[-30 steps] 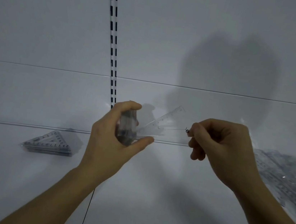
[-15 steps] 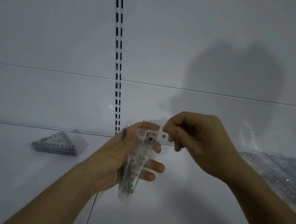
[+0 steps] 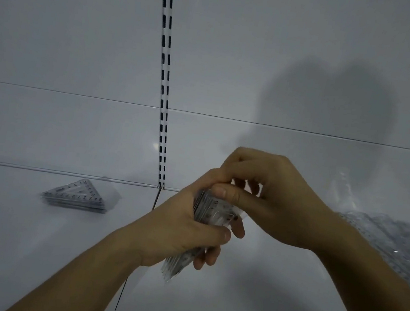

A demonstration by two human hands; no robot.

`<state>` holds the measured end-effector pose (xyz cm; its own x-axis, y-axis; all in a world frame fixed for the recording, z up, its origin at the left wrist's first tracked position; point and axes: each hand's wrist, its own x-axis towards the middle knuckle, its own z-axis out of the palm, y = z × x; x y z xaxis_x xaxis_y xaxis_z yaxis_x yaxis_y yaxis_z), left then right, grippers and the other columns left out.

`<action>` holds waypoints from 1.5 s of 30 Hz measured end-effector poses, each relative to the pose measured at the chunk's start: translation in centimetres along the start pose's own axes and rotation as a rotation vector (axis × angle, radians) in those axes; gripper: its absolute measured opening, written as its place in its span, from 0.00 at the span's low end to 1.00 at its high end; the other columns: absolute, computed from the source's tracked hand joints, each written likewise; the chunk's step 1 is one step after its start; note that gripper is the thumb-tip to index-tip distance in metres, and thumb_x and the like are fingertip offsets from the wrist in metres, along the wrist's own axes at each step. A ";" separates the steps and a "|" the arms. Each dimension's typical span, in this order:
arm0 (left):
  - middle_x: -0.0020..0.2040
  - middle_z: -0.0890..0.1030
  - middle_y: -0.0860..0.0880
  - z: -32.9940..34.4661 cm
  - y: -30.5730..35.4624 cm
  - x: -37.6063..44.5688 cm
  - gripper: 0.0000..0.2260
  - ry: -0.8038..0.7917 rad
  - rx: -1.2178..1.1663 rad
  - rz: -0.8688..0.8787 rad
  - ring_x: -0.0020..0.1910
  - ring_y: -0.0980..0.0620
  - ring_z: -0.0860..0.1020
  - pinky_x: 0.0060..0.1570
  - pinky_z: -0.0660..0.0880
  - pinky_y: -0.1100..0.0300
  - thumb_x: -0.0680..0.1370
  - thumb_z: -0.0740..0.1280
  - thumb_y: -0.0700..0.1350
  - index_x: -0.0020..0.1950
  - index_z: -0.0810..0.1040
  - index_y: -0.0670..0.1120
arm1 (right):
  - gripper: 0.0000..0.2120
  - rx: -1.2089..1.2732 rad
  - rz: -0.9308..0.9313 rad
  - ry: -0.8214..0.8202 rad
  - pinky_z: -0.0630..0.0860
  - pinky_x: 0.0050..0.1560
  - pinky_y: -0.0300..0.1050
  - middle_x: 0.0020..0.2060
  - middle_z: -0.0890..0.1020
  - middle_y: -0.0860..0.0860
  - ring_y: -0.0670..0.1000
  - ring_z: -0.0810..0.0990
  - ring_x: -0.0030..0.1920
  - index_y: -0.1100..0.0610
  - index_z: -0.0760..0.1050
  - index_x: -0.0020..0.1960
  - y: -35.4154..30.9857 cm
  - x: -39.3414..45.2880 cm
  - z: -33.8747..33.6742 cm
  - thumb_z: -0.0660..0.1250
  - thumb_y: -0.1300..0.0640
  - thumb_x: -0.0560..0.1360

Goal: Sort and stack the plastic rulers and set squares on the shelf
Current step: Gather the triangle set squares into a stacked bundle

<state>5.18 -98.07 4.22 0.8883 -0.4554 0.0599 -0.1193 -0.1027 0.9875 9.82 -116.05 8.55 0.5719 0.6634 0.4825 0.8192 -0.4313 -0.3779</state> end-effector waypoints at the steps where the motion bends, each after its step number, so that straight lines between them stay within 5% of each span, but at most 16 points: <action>1: 0.38 0.84 0.49 0.2 0.2 0.0 0.24 -0.011 0.027 -0.015 0.27 0.51 0.78 0.28 0.77 0.56 0.78 0.66 0.30 0.64 0.70 0.57 | 0.06 0.018 0.002 -0.021 0.72 0.41 0.30 0.41 0.78 0.37 0.45 0.78 0.43 0.46 0.82 0.52 -0.1 0.1 0.0 0.66 0.50 0.79; 5: 0.39 0.84 0.49 0.2 0.3 0.2 0.18 -0.060 -0.022 -0.083 0.28 0.51 0.77 0.28 0.75 0.56 0.77 0.67 0.31 0.60 0.72 0.51 | 0.03 0.024 0.017 -0.011 0.72 0.40 0.31 0.39 0.79 0.38 0.45 0.78 0.42 0.49 0.80 0.47 -0.1 0.1 -0.1 0.67 0.54 0.77; 9: 0.49 0.80 0.41 -0.3 -0.7 0.1 0.26 -0.144 -0.222 -0.133 0.29 0.51 0.70 0.28 0.70 0.61 0.78 0.67 0.31 0.68 0.74 0.57 | 0.04 0.208 0.064 0.253 0.73 0.35 0.39 0.34 0.79 0.44 0.46 0.77 0.33 0.54 0.78 0.47 0.5 0.6 -1.9 0.65 0.59 0.79; 13: 0.49 0.76 0.43 -0.6 -1.9 0.0 0.17 -0.110 -0.521 -0.161 0.28 0.54 0.65 0.25 0.65 0.65 0.74 0.74 0.44 0.63 0.78 0.49 | 0.04 0.465 0.091 0.433 0.74 0.29 0.49 0.30 0.80 0.55 0.56 0.80 0.30 0.63 0.76 0.49 1.3 0.0 -4.2 0.63 0.66 0.81; 16: 0.47 0.78 0.43 -0.8 -2.1 0.8 0.21 0.075 -0.854 -0.227 0.25 0.56 0.67 0.19 0.66 0.66 0.68 0.78 0.56 0.56 0.83 0.47 | 0.05 0.636 0.120 0.338 0.80 0.37 0.49 0.39 0.85 0.60 0.61 0.85 0.39 0.66 0.78 0.50 1.3 -0.7 -3.7 0.65 0.64 0.79; 19: 0.44 0.78 0.43 -0.8 -1.6 1.5 0.28 0.106 -0.992 -0.244 0.24 0.55 0.69 0.18 0.67 0.66 0.68 0.68 0.66 0.56 0.82 0.46 | 0.05 0.670 0.207 0.252 0.81 0.41 0.48 0.38 0.85 0.60 0.60 0.85 0.39 0.65 0.79 0.48 1.8 -1.4 -2.4 0.69 0.62 0.76; 25: 0.45 0.83 0.40 -0.2 -0.3 1.3 0.36 0.165 -0.713 -0.297 0.26 0.51 0.78 0.22 0.76 0.63 0.70 0.55 0.72 0.54 0.85 0.45 | 0.08 0.523 0.296 -0.003 0.79 0.41 0.46 0.37 0.85 0.55 0.54 0.83 0.36 0.59 0.79 0.51 2.8 -2.1 -0.7 0.69 0.70 0.76; 28: 0.36 0.83 0.44 -0.1 0.0 1.0 0.41 0.112 -0.590 -0.348 0.23 0.53 0.76 0.21 0.74 0.64 0.68 0.50 0.74 0.58 0.81 0.43 | 0.10 0.405 0.265 -0.030 0.78 0.42 0.44 0.38 0.84 0.51 0.50 0.82 0.37 0.56 0.81 0.52 2.9 -2.2 -0.3 0.69 0.69 0.77; 31: 0.46 0.84 0.43 0.0 -0.2 1.0 0.31 0.075 -0.610 -0.314 0.23 0.55 0.73 0.20 0.72 0.64 0.70 0.63 0.68 0.61 0.81 0.46 | 0.07 0.198 0.272 -0.003 0.81 0.43 0.44 0.38 0.85 0.45 0.47 0.84 0.40 0.49 0.82 0.51 2.6 -2.2 0.3 0.73 0.59 0.76; 33: 0.50 0.83 0.41 -0.1 -0.6 0.9 0.20 0.032 -0.627 -0.268 0.23 0.56 0.70 0.20 0.70 0.65 0.74 0.73 0.52 0.65 0.80 0.50 | 0.09 0.037 0.324 0.066 0.80 0.41 0.39 0.36 0.83 0.42 0.44 0.82 0.39 0.44 0.79 0.50 2.4 -2.3 0.9 0.76 0.49 0.72; 37: 0.47 0.82 0.41 -0.8 -0.9 0.8 0.31 -0.001 -0.372 -0.181 0.27 0.53 0.70 0.25 0.71 0.62 0.75 0.72 0.37 0.72 0.69 0.63 | 0.16 0.025 0.323 0.098 0.81 0.41 0.40 0.42 0.80 0.39 0.43 0.81 0.43 0.37 0.77 0.51 2.8 -2.6 1.0 0.68 0.33 0.67; 41: 0.44 0.83 0.40 -1.0 -0.5 0.6 0.45 -0.076 -0.057 -0.129 0.30 0.49 0.75 0.28 0.74 0.56 0.77 0.68 0.31 0.73 0.52 0.74 | 0.13 0.102 0.190 -0.077 0.77 0.43 0.36 0.50 0.80 0.37 0.47 0.78 0.46 0.42 0.79 0.59 2.5 -3.0 1.4 0.66 0.42 0.75; 45: 0.37 0.80 0.42 -1.3 -0.7 0.5 0.50 -0.128 -0.002 -0.149 0.30 0.47 0.75 0.29 0.75 0.55 0.76 0.69 0.29 0.74 0.46 0.75 | 0.12 0.035 0.131 -0.187 0.70 0.47 0.31 0.49 0.74 0.35 0.43 0.74 0.49 0.43 0.75 0.61 2.3 -3.4 2.0 0.62 0.43 0.79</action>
<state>6.29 -97.11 3.77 0.8321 -0.5444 -0.1060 0.0104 -0.1758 0.9844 9.69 -118.05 4.48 0.6529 0.7060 0.2742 0.7346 -0.5021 -0.4563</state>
